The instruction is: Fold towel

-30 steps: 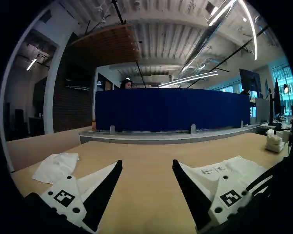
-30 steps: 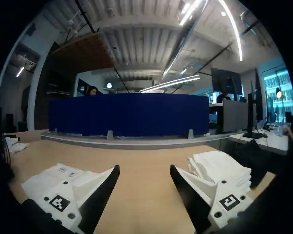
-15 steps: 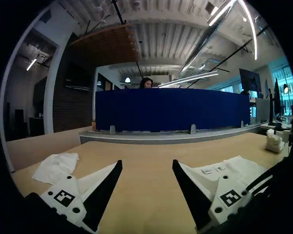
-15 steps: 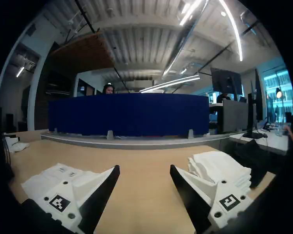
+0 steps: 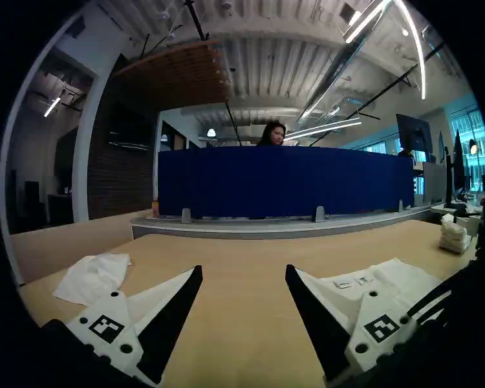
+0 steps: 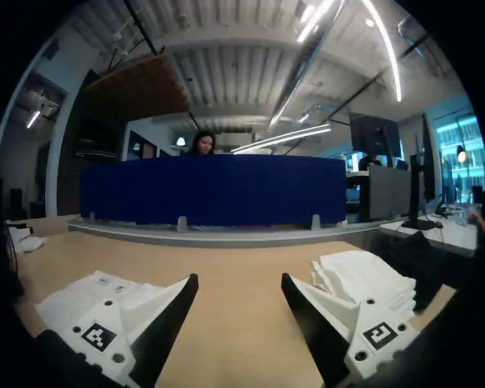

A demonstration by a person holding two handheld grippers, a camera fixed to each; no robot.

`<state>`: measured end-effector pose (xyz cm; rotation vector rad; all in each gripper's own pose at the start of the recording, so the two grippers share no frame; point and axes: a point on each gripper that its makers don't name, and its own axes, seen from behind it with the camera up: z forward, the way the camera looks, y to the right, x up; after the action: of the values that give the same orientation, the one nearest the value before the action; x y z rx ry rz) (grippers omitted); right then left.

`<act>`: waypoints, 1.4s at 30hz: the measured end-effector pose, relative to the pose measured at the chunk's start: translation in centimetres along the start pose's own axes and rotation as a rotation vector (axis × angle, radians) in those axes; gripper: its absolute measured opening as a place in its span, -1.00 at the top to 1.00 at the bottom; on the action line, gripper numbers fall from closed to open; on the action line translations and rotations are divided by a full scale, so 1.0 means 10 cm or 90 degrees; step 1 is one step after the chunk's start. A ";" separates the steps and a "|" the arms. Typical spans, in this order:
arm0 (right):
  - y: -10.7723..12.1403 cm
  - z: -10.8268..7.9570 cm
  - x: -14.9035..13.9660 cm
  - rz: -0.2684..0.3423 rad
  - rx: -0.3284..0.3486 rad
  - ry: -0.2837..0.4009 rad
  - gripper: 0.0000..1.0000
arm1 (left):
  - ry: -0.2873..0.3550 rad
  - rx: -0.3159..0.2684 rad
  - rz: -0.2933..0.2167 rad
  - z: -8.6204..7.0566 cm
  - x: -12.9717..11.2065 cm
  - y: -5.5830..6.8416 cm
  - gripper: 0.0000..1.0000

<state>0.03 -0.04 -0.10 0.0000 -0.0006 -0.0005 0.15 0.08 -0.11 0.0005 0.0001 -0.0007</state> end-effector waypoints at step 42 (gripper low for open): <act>-0.12 -0.21 1.82 -0.039 0.005 0.000 -1.00 | 0.023 0.000 0.016 -0.14 1.66 0.03 -0.91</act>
<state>18.19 -1.23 -2.17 0.0080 -0.0011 -0.0611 16.76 0.37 -1.49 -0.0001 0.0366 0.0237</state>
